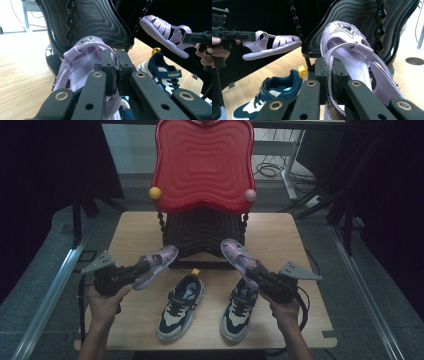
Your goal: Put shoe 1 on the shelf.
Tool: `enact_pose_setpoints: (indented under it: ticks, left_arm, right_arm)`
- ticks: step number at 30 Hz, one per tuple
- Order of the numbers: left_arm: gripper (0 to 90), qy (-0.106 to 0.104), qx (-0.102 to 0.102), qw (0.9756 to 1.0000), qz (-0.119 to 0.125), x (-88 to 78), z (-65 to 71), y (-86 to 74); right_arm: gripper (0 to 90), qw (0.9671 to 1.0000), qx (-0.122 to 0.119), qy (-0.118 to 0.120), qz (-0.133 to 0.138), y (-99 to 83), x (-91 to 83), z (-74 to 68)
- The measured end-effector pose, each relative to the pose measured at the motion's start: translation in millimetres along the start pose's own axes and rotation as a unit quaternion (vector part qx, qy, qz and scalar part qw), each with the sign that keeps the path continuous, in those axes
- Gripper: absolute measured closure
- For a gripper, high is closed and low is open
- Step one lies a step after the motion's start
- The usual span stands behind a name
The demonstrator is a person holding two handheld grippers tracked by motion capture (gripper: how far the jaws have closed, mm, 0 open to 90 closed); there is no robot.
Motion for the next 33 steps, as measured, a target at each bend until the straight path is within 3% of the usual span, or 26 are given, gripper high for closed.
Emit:
enact_pose_setpoints:
  ticks: [9,18,33]
  left_arm:
    - [86.1,-0.006,0.003,1.0000,0.006,10.0,2.8,8.2]
    - [86.1,-0.010,-0.004,0.9996,0.025,22.7,1.2,18.9]
    - [86.1,-0.005,0.002,0.9995,0.030,39.1,-0.6,28.6]
  right_arm:
    - [85.3,1.0000,-0.002,0.001,-0.003,3.9,16.2,-3.1]
    - [85.3,0.9999,0.015,0.001,0.006,11.7,32.9,-3.2]
    - [85.2,0.9996,0.020,-0.019,0.008,21.2,55.9,-1.1]
Point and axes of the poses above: each handheld gripper's, and its own axes: x roughly forward along the jaws, y roughly out of its top, z roughly to its right, the point moved 3 cm from there along x, roughly forward along the jaws, and after that the axes turned 5 degrees about -z, right-handed, at the moved point
